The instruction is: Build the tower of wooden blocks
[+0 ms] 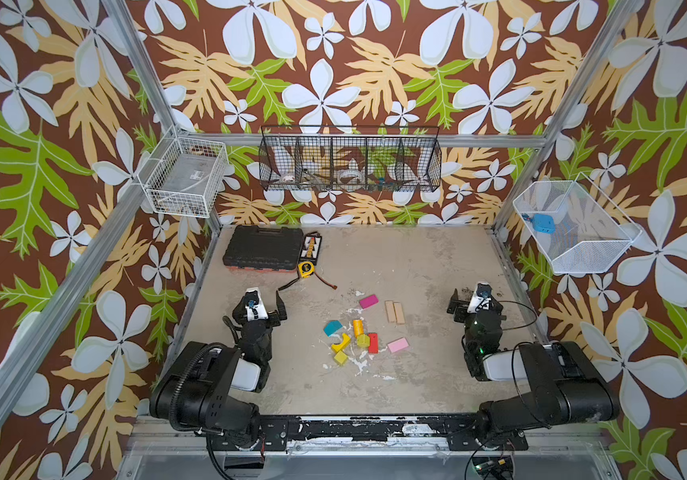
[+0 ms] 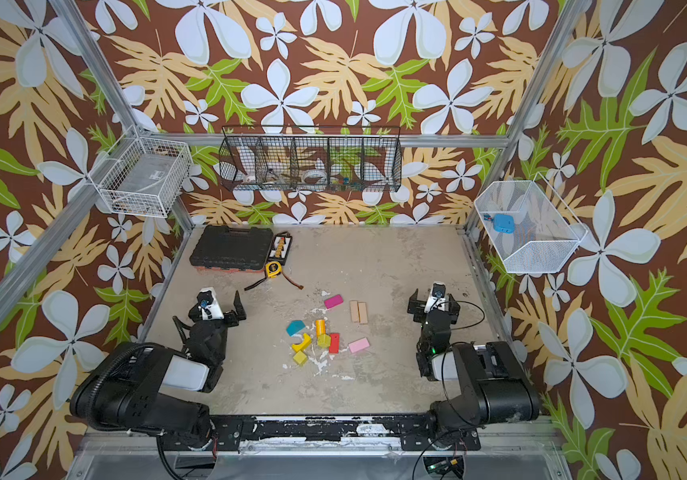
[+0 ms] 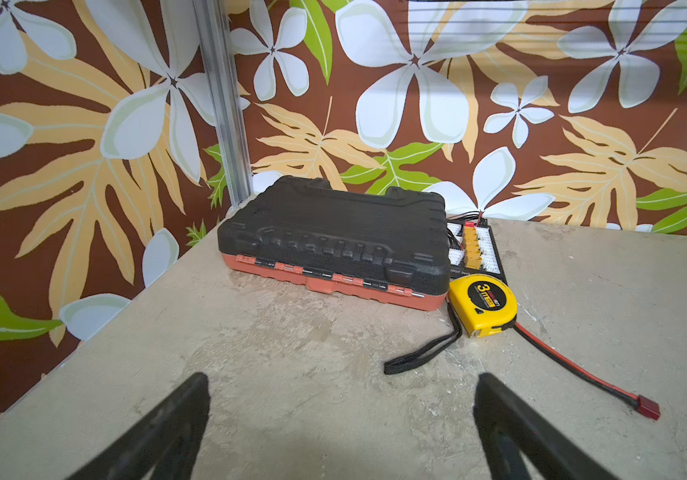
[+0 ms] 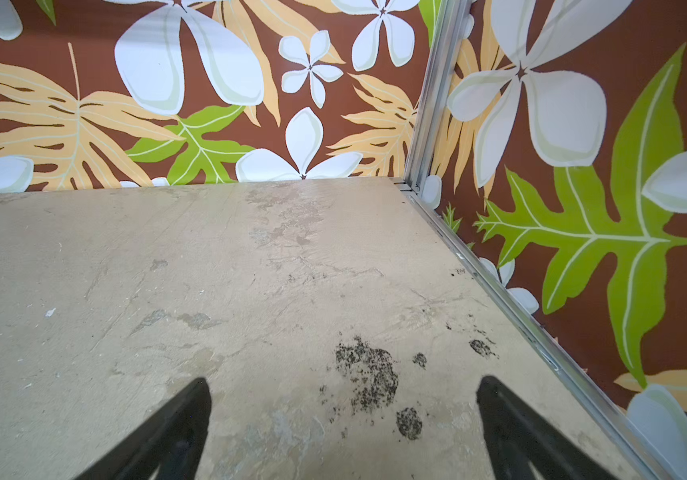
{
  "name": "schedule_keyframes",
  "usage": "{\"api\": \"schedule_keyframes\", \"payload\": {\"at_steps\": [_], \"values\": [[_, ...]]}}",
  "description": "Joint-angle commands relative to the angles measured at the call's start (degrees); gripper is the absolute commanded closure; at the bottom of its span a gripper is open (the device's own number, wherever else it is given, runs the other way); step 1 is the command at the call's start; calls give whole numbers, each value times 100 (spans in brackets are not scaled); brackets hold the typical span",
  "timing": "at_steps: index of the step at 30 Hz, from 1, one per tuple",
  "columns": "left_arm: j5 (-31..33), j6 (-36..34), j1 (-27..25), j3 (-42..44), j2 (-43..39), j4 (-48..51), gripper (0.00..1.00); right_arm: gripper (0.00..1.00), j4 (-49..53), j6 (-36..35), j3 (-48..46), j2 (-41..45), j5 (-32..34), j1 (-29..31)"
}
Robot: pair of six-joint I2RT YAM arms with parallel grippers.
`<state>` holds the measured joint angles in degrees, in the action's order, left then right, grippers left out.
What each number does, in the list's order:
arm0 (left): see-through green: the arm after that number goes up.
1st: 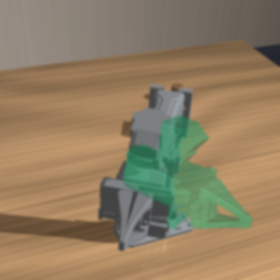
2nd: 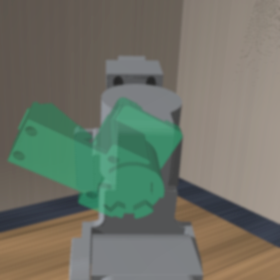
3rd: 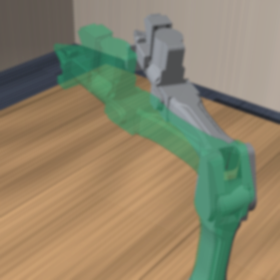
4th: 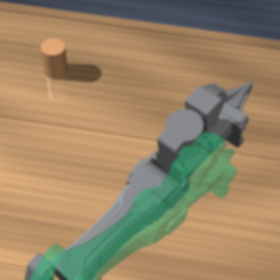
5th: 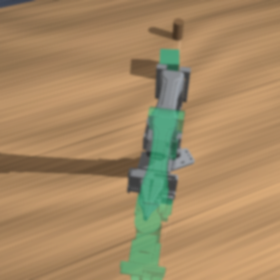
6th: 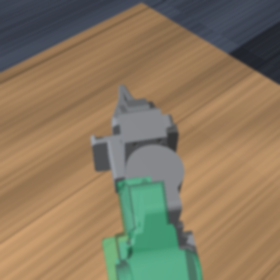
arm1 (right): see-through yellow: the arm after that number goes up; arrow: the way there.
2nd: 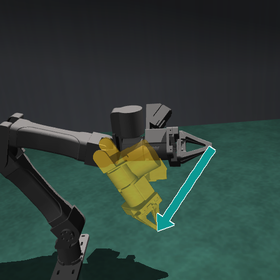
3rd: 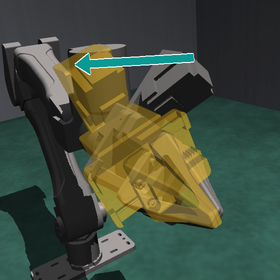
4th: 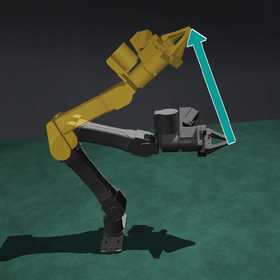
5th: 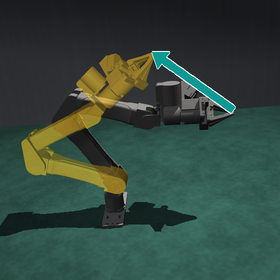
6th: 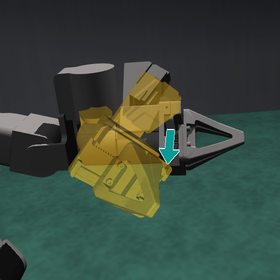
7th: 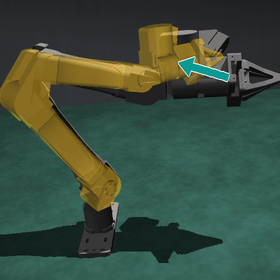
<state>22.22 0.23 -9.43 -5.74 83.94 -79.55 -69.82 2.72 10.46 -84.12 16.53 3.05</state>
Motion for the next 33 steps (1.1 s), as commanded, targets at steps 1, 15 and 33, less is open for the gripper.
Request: {"api": "schedule_keyframes", "payload": {"at_steps": [1, 15, 33], "values": [[15, 32, 10, -5, 0, -204, 0, 0, -31, 18, 18, 6, 52, 7], [10, 31, 10, -11, 0, -199, 0, 0, -31, 18, 16, 9, 52, 6], [1102, 369, -739, 509, -2936, 1035, 0, 0, 3994, 676, 1463, 1993, 577, 67]]}}
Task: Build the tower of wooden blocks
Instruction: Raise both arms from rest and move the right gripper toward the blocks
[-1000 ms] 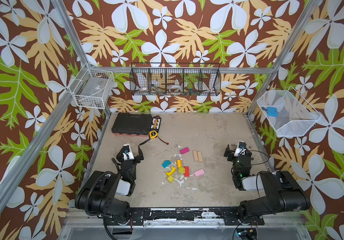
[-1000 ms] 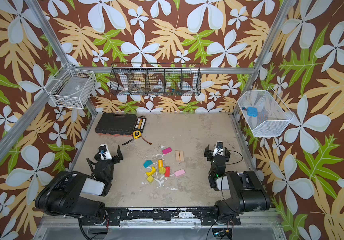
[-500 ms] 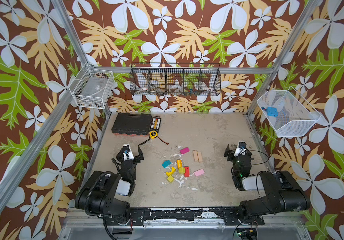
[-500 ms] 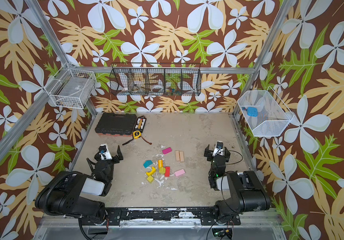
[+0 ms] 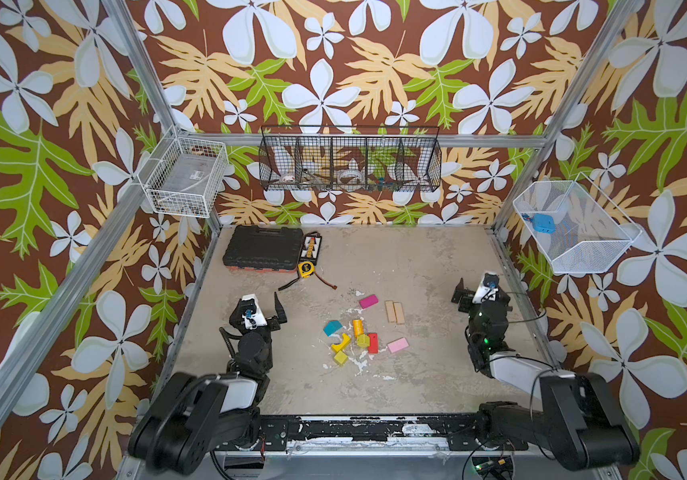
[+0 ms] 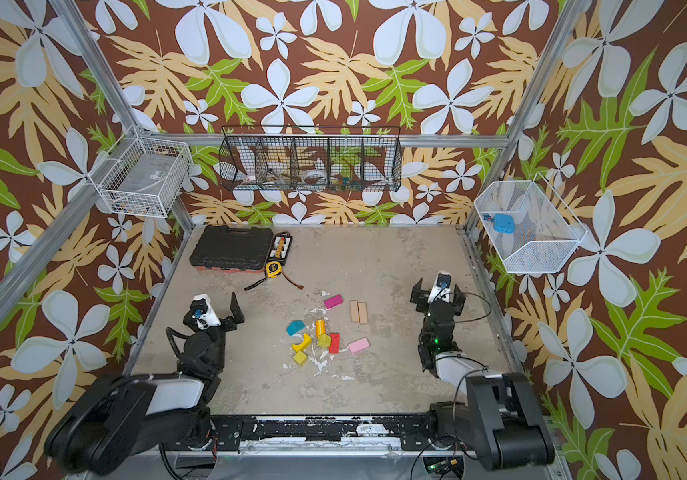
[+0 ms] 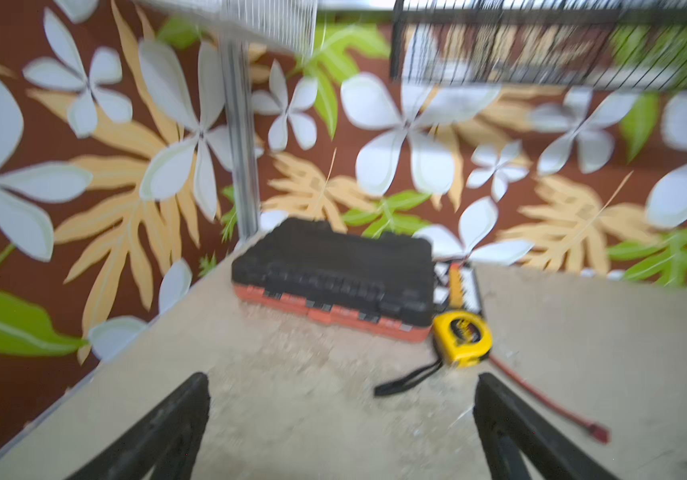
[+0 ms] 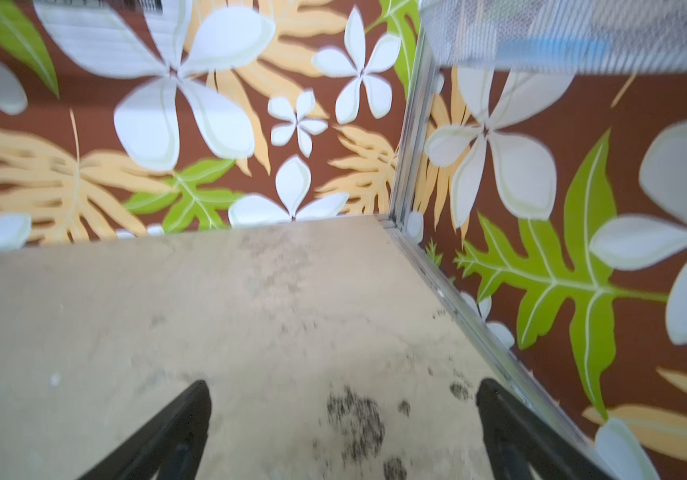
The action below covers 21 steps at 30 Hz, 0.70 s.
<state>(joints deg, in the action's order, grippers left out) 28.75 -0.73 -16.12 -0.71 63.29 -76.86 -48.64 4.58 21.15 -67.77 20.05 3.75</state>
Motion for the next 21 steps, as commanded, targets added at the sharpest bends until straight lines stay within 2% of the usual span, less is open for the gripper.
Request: {"api": "schedule_keyframes", "payload": {"at_steps": [1, 2, 4, 7, 8, 10, 11, 12, 16, 17, 18, 21], "values": [[345, 825, -71, -54, -1513, 1453, 0, 0, 2084, 830, 465, 541, 94, 0], [110, 1076, -70, -142, -2150, 2258, 0, 0, 2480, 1332, 573, 740, 54, -5], [-257, 1741, -67, -347, -3391, 3702, 0, 0, 2975, 1652, 689, 1107, -227, -14], [-1227, 2033, -70, -546, -5080, 5405, 0, 0, 3094, 2252, 383, 2007, -1033, -21], [-1145, 2200, -69, -507, -5627, 5781, 0, 0, 3121, 2409, 301, 2389, -1415, -21], [-12, 3029, -60, -689, -6309, 6973, 0, 0, 3042, 2610, 60, 3027, -2142, -11], [466, 3573, -61, -995, -6024, 7603, 0, 0, 3149, 2757, 1, 3316, -2330, 1], [476, 3744, -63, -1189, -5804, 7920, 0, 0, 3287, 2835, -5, 3530, -2449, 40], [-1078, 3134, -58, -1210, -4953, 7211, 0, 0, 4010, 3146, 41, 3923, -2344, 537], [-1173, 3121, -59, -1185, -4745, 7152, 0, 0, 4094, 3223, 58, 3873, -2339, 736], [-1013, 3167, -60, -1156, -4612, 7187, 0, 0, 4147, 3249, 79, 3779, -2329, 938], [200, 3547, -61, -932, -4383, 7293, 0, 2, 4497, 3150, 343, 3255, -1785, 1893]]}}
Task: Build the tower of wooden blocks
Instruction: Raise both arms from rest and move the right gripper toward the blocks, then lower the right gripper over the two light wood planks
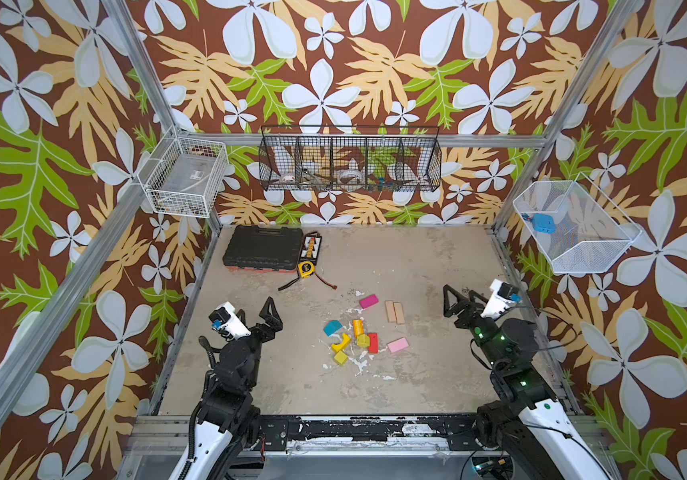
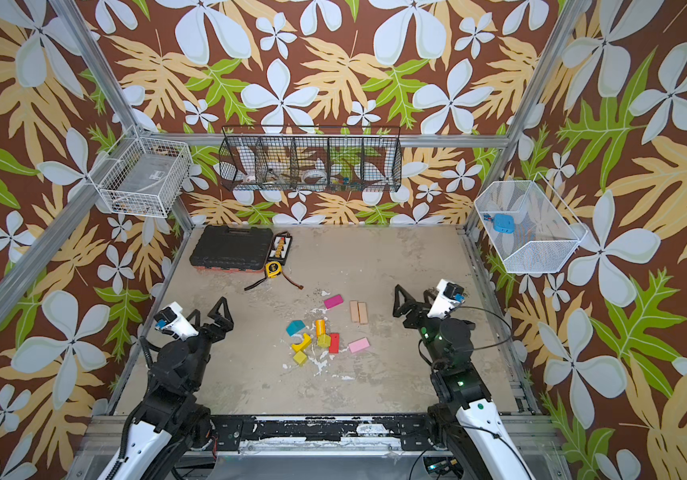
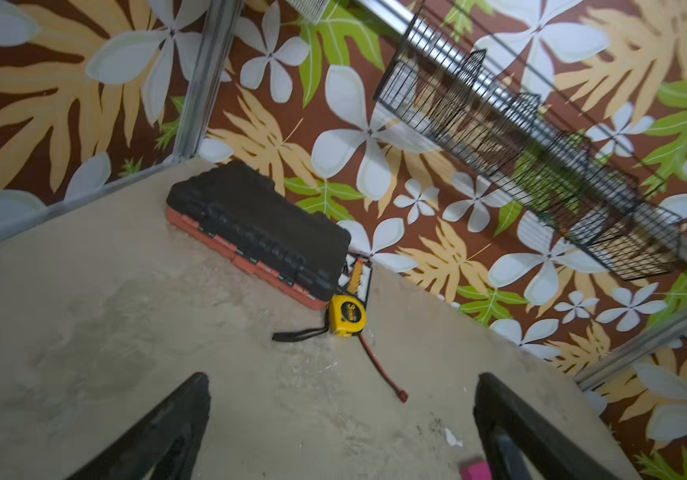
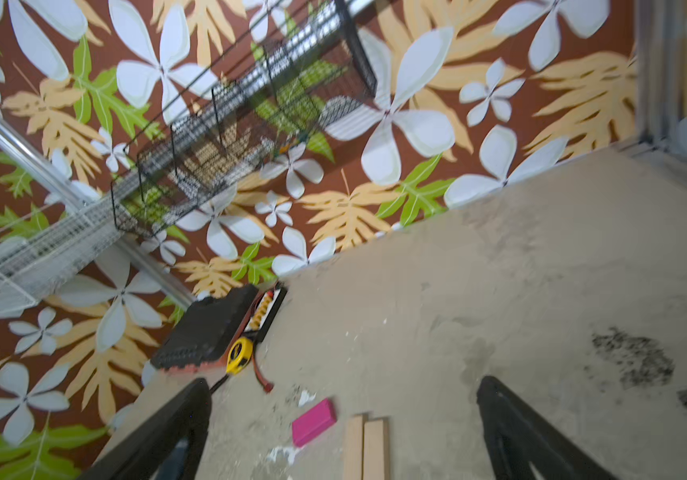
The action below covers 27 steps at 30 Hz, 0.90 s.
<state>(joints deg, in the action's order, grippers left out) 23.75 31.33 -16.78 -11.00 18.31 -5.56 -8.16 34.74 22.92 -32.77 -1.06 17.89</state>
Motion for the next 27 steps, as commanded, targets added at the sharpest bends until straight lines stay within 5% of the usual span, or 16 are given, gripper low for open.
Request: {"api": "schedule_keyframes", "payload": {"at_steps": [1, 5, 8, 27], "values": [[701, 276, 5, 149, 121, 41, 0, 4, 638, 63, 318, -452, 661, 881], [619, -66, 6, 448, 151, -616, 0, 6, 1330, -28, 857, -1146, 2132, 2331], [719, -129, 13, 556, 199, -854, 0, 9, 1539, 9, 1096, -1549, 2598, 2917], [392, 0, 7, 636, 395, -963, 0, 25, 2178, 270, 1170, -2429, 2661, 3054]]}}
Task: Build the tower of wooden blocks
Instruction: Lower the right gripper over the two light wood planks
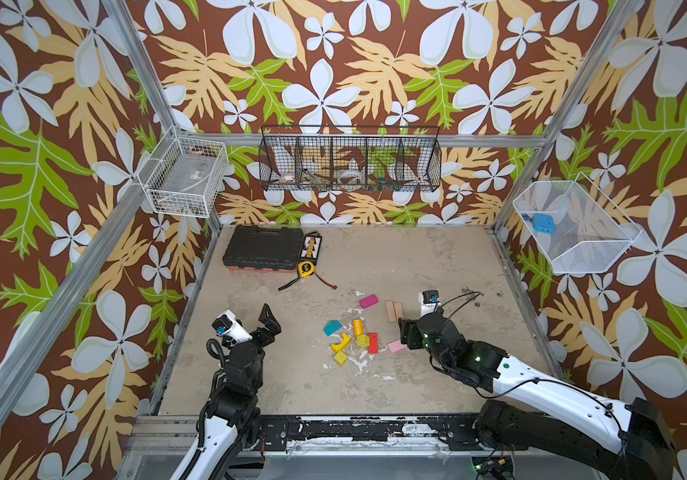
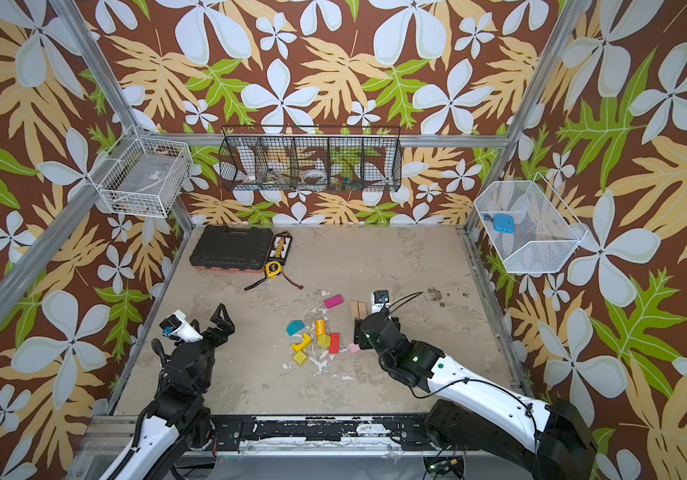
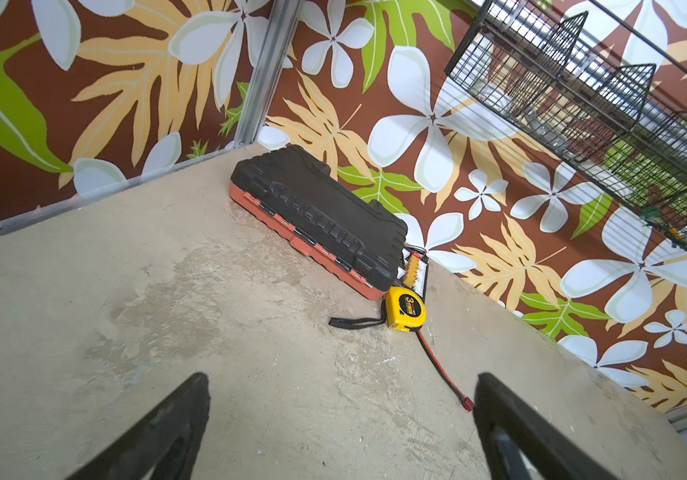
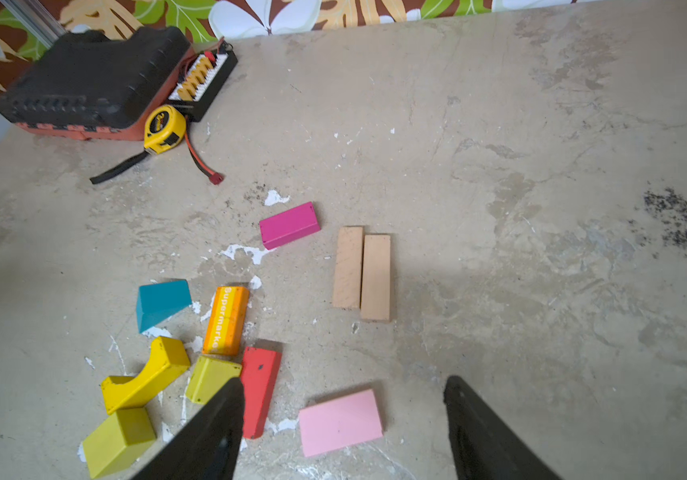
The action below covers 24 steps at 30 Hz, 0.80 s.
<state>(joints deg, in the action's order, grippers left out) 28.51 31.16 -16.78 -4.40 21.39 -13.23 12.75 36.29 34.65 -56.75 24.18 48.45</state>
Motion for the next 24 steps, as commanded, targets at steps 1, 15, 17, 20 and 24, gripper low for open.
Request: {"api": "schedule_keyframes", "payload": {"at_steps": [1, 15, 17, 20, 24], "values": [[-121, 11, 5, -41, 163, -226, 0, 25, 111, 138, 5, -54, 163, -1], [-575, -136, 8, -155, 725, -510, 0, 27, -89, 390, -385, -349, 170, 6], [-584, -140, 5, -141, 692, -513, 0, 27, -80, 509, -430, -419, 240, 5], [-576, -145, 1, -126, 656, -522, 0, 28, -142, 506, -399, -629, 140, 2], [-567, -145, 7, -131, 685, -522, 0, 29, -262, 418, -223, -1066, -231, -3]]}}
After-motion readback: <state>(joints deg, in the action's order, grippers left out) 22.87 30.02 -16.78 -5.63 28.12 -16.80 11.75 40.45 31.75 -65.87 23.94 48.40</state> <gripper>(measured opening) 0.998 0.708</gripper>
